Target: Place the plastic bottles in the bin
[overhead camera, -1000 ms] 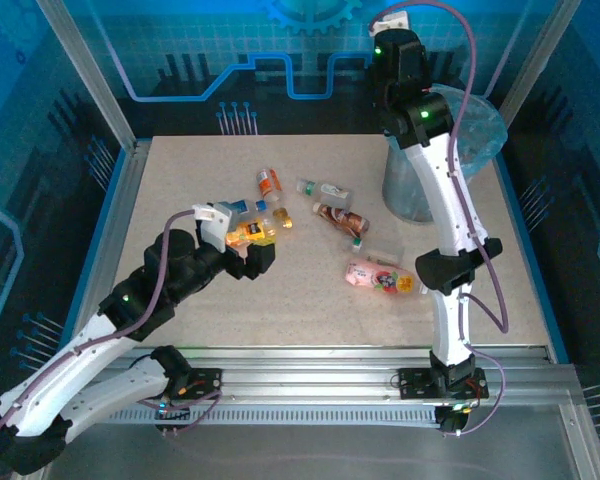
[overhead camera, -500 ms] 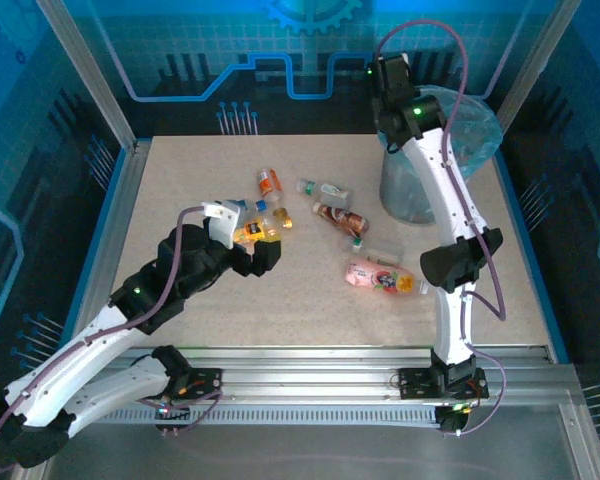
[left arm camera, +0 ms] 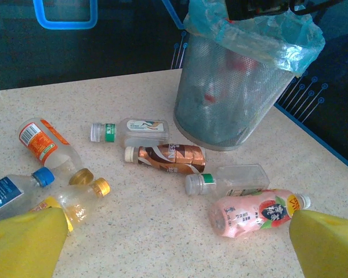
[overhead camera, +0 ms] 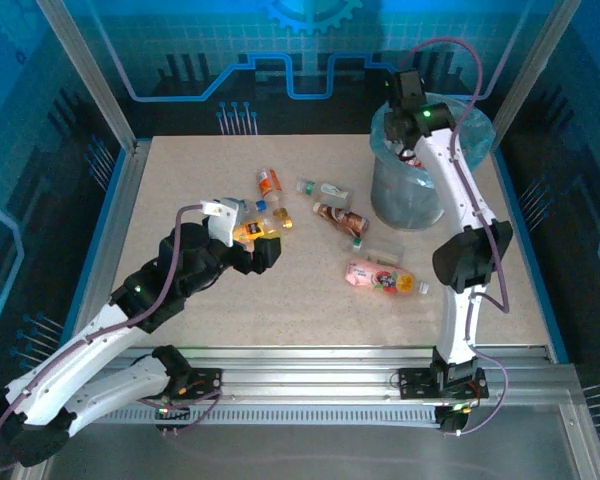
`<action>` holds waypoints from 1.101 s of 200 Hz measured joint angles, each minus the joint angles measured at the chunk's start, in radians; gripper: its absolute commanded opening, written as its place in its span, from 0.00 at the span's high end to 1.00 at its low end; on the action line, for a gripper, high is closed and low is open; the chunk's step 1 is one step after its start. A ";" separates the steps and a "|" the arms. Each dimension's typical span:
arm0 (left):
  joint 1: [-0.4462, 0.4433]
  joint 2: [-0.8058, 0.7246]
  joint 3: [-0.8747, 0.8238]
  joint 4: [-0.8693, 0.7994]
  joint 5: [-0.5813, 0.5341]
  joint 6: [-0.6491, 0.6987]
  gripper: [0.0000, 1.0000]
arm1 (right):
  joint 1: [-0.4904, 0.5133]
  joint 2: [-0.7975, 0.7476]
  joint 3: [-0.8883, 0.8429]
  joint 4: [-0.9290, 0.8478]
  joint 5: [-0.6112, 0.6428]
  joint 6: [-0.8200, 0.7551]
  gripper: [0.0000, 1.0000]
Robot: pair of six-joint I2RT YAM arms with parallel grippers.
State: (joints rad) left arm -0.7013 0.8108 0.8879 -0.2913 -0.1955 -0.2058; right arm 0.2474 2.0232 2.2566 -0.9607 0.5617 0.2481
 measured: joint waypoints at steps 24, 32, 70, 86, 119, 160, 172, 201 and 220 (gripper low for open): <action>0.000 -0.001 0.000 -0.002 0.000 -0.005 0.01 | -0.012 -0.070 -0.100 0.055 -0.022 0.018 0.64; 0.000 -0.001 0.000 -0.002 0.000 -0.006 0.01 | -0.014 -0.083 -0.116 0.060 -0.030 0.022 0.58; 0.000 -0.001 0.000 -0.003 0.000 -0.006 0.01 | -0.018 -0.090 -0.122 0.060 -0.100 0.040 0.45; 0.000 -0.001 0.000 -0.003 0.000 -0.006 0.01 | -0.018 -0.090 -0.118 0.060 -0.127 0.045 0.42; 0.000 -0.001 0.000 -0.003 0.000 -0.006 0.01 | -0.017 -0.094 -0.117 0.061 -0.148 0.049 0.41; 0.000 0.006 0.007 -0.011 0.000 -0.006 0.01 | -0.014 -0.101 -0.096 0.060 -0.154 0.061 0.32; 0.000 0.010 0.008 -0.011 0.000 -0.006 0.01 | -0.011 -0.100 -0.065 0.053 -0.152 0.060 0.32; 0.000 0.013 0.008 -0.014 0.000 -0.006 0.01 | 0.010 -0.092 0.049 0.050 -0.142 0.057 0.36; 0.000 0.016 0.008 -0.014 0.000 -0.007 0.01 | 0.023 -0.076 0.122 0.064 -0.149 0.045 0.49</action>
State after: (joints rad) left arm -0.7013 0.8268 0.8955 -0.3054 -0.1955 -0.2131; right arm 0.2707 1.9469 2.3783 -0.8970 0.4126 0.2932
